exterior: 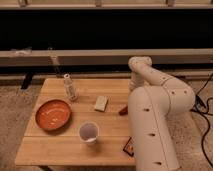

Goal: Drag the pepper across the table

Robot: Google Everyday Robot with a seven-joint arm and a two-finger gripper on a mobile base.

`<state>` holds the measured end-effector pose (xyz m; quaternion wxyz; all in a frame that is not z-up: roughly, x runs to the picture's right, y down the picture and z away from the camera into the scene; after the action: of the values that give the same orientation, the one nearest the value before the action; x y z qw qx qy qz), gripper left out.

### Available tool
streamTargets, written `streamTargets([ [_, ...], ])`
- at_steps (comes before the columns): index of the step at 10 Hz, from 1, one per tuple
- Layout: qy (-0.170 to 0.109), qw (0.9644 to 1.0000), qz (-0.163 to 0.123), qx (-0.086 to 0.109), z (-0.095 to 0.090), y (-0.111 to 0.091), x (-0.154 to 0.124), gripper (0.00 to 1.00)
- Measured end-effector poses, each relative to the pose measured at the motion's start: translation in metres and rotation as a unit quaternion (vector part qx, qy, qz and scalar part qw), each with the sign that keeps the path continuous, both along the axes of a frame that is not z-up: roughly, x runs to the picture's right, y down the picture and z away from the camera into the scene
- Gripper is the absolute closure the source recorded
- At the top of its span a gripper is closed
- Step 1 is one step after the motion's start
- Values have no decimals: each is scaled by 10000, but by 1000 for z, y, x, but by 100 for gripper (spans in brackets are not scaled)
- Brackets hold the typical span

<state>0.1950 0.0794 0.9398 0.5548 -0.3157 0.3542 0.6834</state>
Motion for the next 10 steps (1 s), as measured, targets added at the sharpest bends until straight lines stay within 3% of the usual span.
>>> streamTargets([
  [3,-23,10000,32,-41,-1,-2,0,99],
  [8,-82,9999,40,43,-3,-13,0,100],
  [10,-145,9994,55,296,1,-34,-3,100],
])
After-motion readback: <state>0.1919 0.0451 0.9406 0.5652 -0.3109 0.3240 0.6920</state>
